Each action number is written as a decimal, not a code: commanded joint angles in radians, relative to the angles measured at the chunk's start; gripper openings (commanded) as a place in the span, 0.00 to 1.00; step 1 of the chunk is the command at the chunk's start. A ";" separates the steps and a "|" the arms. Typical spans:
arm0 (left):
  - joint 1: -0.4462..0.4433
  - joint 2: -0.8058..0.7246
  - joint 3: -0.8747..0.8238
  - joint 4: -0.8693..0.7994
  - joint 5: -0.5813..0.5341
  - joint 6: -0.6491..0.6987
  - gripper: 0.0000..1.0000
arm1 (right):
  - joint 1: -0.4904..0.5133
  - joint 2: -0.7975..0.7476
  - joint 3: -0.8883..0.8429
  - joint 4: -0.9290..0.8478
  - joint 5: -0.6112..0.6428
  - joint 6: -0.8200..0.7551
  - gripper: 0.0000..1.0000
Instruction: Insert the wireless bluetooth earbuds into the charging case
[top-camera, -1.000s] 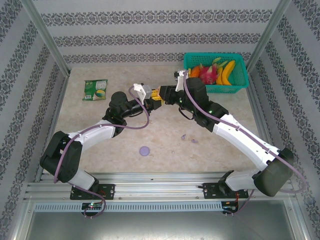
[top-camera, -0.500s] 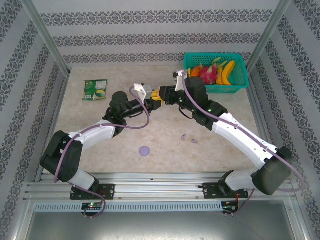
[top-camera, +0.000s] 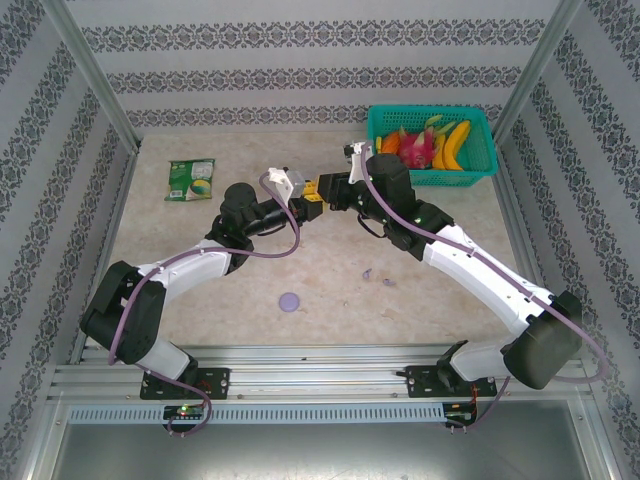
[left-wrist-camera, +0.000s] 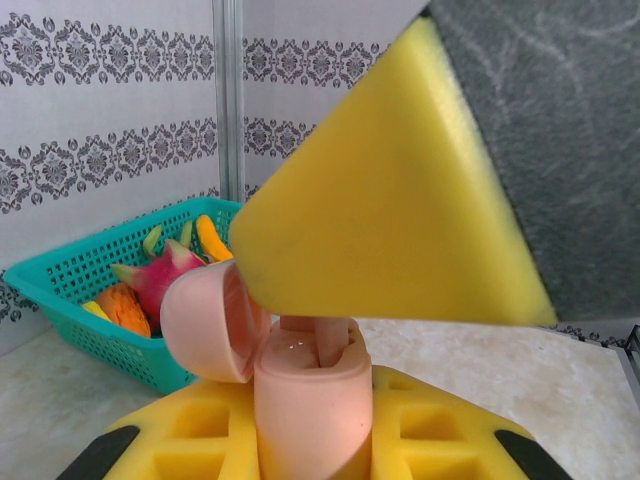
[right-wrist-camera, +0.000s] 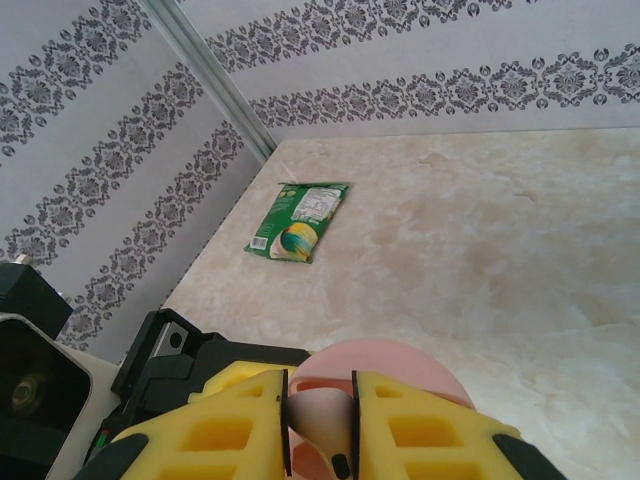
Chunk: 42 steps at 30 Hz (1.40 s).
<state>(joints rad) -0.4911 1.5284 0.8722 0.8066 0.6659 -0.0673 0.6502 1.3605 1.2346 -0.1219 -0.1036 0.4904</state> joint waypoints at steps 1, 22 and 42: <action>-0.015 -0.029 0.029 0.074 0.006 0.016 0.00 | 0.004 0.008 -0.030 -0.065 0.004 0.007 0.20; -0.017 -0.041 0.024 0.071 0.015 0.010 0.00 | -0.003 0.015 0.007 -0.087 0.046 0.034 0.31; -0.019 -0.030 -0.004 0.080 0.010 0.009 0.00 | -0.063 -0.064 0.119 -0.127 -0.018 0.081 0.51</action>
<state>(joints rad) -0.4919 1.5269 0.8719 0.8173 0.6662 -0.0673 0.6281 1.3300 1.2961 -0.2150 -0.0967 0.5465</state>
